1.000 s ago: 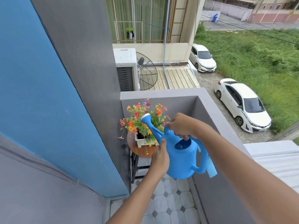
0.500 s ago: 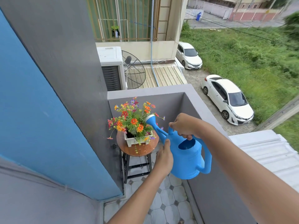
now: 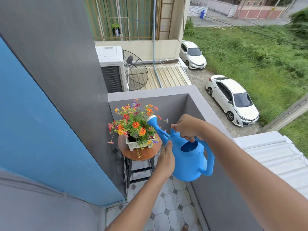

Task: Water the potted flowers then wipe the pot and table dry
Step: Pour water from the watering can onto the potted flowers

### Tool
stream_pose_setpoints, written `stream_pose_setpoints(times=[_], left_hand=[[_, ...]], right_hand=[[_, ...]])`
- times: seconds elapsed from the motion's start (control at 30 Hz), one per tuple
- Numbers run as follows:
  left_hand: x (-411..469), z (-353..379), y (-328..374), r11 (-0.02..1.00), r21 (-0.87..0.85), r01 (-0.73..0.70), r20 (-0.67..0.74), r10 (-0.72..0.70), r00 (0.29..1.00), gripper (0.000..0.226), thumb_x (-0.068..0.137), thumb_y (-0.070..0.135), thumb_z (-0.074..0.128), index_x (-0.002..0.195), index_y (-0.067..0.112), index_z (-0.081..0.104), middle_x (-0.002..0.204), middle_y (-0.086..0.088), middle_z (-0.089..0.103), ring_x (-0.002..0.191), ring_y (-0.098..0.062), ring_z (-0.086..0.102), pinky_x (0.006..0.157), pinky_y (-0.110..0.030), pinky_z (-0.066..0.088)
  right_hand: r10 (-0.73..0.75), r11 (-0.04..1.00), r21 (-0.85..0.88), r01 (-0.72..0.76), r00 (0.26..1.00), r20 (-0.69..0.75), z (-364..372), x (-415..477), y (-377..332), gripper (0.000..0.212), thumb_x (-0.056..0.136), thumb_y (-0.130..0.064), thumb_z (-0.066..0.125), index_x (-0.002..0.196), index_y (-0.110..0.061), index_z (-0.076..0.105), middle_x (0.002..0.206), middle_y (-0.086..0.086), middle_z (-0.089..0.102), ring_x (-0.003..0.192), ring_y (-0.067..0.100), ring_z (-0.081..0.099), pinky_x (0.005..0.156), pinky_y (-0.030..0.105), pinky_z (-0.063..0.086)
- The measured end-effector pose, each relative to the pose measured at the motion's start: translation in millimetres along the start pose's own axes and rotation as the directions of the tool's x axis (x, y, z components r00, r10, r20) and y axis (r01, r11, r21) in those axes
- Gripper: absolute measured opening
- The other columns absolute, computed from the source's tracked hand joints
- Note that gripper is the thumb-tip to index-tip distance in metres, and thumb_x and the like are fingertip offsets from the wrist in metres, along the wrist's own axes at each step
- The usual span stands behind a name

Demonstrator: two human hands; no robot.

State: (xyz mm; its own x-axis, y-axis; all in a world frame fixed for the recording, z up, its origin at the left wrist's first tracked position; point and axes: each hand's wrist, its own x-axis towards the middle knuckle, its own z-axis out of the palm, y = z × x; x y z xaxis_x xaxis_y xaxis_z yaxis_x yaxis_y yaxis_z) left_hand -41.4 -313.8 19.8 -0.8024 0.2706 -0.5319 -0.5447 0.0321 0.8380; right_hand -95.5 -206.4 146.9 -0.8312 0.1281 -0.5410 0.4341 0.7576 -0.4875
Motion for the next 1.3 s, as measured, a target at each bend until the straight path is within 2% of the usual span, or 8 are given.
stream_pose_setpoints(times=[0.2, 0.47, 0.57, 0.67, 0.77, 1.0, 1.1, 1.3], left_hand=[[16, -8, -5, 0.999, 0.051, 0.015, -0.010, -0.014, 1.000, 0.078, 0.065, 0.091, 0.029, 0.120, 0.041, 0.053, 0.115, 0.005, 0.067, 0.108, -0.016, 0.063, 0.098, -0.051, 0.047], [12, 11, 18, 0.975, 0.221, -0.025, -0.018, 0.030, 0.999, 0.071, 0.073, 0.076, 0.028, 0.125, 0.033, 0.051, 0.119, 0.003, 0.060, 0.107, -0.016, 0.058, 0.096, -0.048, 0.046], [16, 29, 24, 0.953, 0.300, -0.040, -0.002, 0.043, 0.999, 0.062, 0.078, 0.071, 0.032, 0.116, 0.028, 0.056, 0.111, 0.001, 0.063, 0.102, -0.019, 0.060, 0.088, -0.042, 0.048], [24, 53, 26, 0.931, 0.350, -0.107, 0.040, 0.099, 0.994, 0.050, 0.085, 0.063, 0.036, 0.107, 0.025, 0.060, 0.105, 0.004, 0.064, 0.101, -0.018, 0.059, 0.090, -0.039, 0.047], [34, 79, 27, 0.915, 0.373, -0.156, 0.151, 0.106, 0.983, 0.043, 0.091, 0.058, 0.037, 0.109, 0.029, 0.062, 0.103, 0.009, 0.065, 0.097, -0.010, 0.060, 0.085, -0.032, 0.048], [64, 180, 17, 0.810, 0.500, -0.306, 0.421, 0.081, 0.903, 0.047, 0.085, 0.063, 0.038, 0.111, 0.033, 0.063, 0.113, 0.005, 0.067, 0.106, -0.014, 0.061, 0.096, -0.037, 0.046], [75, 221, 4, 0.795, 0.512, -0.325, 0.469, 0.058, 0.881, 0.056, 0.080, 0.068, 0.037, 0.115, 0.032, 0.062, 0.113, 0.007, 0.066, 0.105, -0.016, 0.062, 0.097, -0.042, 0.048], [94, 293, -22, 0.776, 0.511, -0.369, 0.557, 0.028, 0.830, 0.046, 0.081, 0.070, 0.039, 0.105, 0.038, 0.064, 0.100, 0.007, 0.071, 0.097, -0.017, 0.066, 0.088, -0.044, 0.052]], right_hand=[[-0.018, 0.999, 0.049, 0.019, 1.000, -0.015, 0, 8, 2, 0.045, 0.103, -0.030, 0.047, 0.107, 0.012, 0.063, 0.062, 0.014, 0.048, 0.040, 0.022, 0.036, 0.044, 0.026, 0.034], [0.004, 0.965, 0.261, 0.027, 0.993, -0.118, -2, 3, 51, 0.047, 0.104, -0.033, 0.043, 0.107, 0.009, 0.062, 0.063, 0.014, 0.049, 0.044, 0.024, 0.040, 0.047, 0.029, 0.039], [0.049, 0.922, 0.385, 0.032, 0.979, -0.198, 0, -4, 82, 0.046, 0.105, -0.036, 0.042, 0.093, 0.004, 0.062, 0.066, 0.014, 0.050, 0.042, 0.022, 0.040, 0.051, 0.031, 0.041], [0.120, 0.812, 0.581, 0.064, 0.954, -0.274, 0, -13, 112, 0.041, 0.104, -0.034, 0.045, 0.074, -0.006, 0.047, 0.065, 0.010, 0.046, 0.045, 0.021, 0.037, 0.046, 0.028, 0.037], [0.222, 0.683, 0.724, 0.098, 0.916, -0.334, 0, -21, 140, 0.033, 0.104, -0.033, 0.046, 0.078, -0.012, 0.044, 0.067, 0.009, 0.044, 0.046, 0.019, 0.034, 0.044, 0.027, 0.035], [0.542, 0.325, 0.911, 0.253, 0.740, -0.399, -11, -38, 215, 0.030, 0.105, -0.027, 0.044, 0.081, -0.009, 0.049, 0.061, 0.003, 0.042, 0.045, 0.014, 0.035, 0.043, 0.027, 0.034], [0.632, 0.250, 0.921, 0.300, 0.670, -0.390, -20, -42, 241, 0.030, 0.106, -0.026, 0.043, 0.082, -0.008, 0.050, 0.064, 0.004, 0.042, 0.048, 0.015, 0.036, 0.044, 0.026, 0.036], [0.761, 0.163, 0.922, 0.350, 0.550, -0.344, -39, -44, 292, 0.035, 0.107, -0.027, 0.040, 0.077, -0.009, 0.046, 0.062, 0.002, 0.044, 0.043, 0.012, 0.039, 0.045, 0.025, 0.039]])
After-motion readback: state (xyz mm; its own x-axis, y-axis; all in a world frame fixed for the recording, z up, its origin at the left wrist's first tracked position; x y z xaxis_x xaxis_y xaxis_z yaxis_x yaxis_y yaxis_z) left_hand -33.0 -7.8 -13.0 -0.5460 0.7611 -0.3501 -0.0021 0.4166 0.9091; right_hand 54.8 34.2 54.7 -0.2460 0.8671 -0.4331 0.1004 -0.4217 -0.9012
